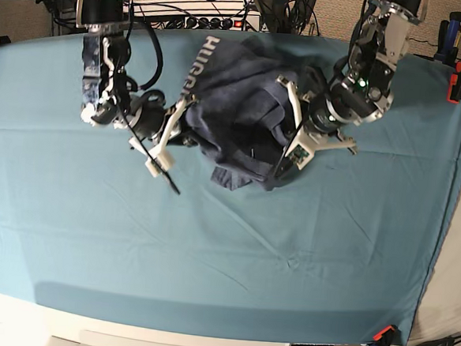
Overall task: Fold the T-shirt properly
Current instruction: 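Fold the lifted side with the left gripper toward the right gripper, then grasp the bundle's opposite sides with both grippers and lift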
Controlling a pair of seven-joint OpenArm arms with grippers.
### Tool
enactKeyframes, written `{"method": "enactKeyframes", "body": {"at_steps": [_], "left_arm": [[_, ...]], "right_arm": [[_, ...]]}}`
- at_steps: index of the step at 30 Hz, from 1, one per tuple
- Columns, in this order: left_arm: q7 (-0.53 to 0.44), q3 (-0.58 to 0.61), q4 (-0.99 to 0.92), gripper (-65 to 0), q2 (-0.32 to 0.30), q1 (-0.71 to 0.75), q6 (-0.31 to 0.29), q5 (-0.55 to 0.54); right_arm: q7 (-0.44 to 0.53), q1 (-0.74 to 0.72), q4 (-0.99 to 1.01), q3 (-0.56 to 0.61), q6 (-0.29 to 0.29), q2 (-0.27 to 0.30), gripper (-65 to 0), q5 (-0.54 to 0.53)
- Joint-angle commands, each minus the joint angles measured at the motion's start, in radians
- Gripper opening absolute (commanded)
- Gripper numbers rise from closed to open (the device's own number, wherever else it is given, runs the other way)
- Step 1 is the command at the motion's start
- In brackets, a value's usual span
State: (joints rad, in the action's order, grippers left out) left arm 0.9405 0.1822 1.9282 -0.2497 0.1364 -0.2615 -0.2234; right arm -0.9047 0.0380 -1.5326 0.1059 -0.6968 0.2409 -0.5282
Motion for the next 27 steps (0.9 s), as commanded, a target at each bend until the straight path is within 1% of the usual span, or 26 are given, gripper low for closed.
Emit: {"method": "enactKeyframes", "body": {"at_steps": [1, 5, 14, 17, 21, 24, 27], "left_arm": [[-0.025, -0.002, 0.012, -65.0, 0.000, -0.019, 0.003, -0.004], [-0.026, -0.002, -0.018, -65.0, 0.000, -0.057, 0.003, -0.004], [-0.021, -0.002, -0.142, -65.0, -0.001, -0.164, 0.002, -0.004], [-0.021, -0.002, -0.148, -65.0, -0.015, -0.187, 0.002, -0.004], [-0.022, -0.002, -0.148, -65.0, -0.045, -0.229, 0.002, -0.005], [-0.023, -0.002, -0.151, -65.0, -0.053, -0.259, 0.002, -0.008], [-0.021, -0.002, -0.159, -65.0, -0.064, -0.275, 0.002, 0.023]], "right_arm": [[-0.073, 0.023, -0.008, 0.005, -0.001, 0.008, -65.0, 0.038], [-0.076, 0.085, -0.032, 0.005, -0.001, 0.008, -65.0, 0.033], [-0.094, 0.194, -0.033, 0.005, -0.001, 0.008, -65.0, -0.060], [-0.094, 0.211, -0.033, 0.005, -0.001, 0.002, -65.0, -0.067], [-0.100, 0.217, -0.033, 0.006, -0.001, 0.002, -65.0, -0.112], [-0.102, 0.217, -0.033, 0.006, -0.001, 0.002, -65.0, -0.129], [-0.102, 0.216, -0.033, 0.006, -0.001, 0.003, -65.0, -0.130]]}}
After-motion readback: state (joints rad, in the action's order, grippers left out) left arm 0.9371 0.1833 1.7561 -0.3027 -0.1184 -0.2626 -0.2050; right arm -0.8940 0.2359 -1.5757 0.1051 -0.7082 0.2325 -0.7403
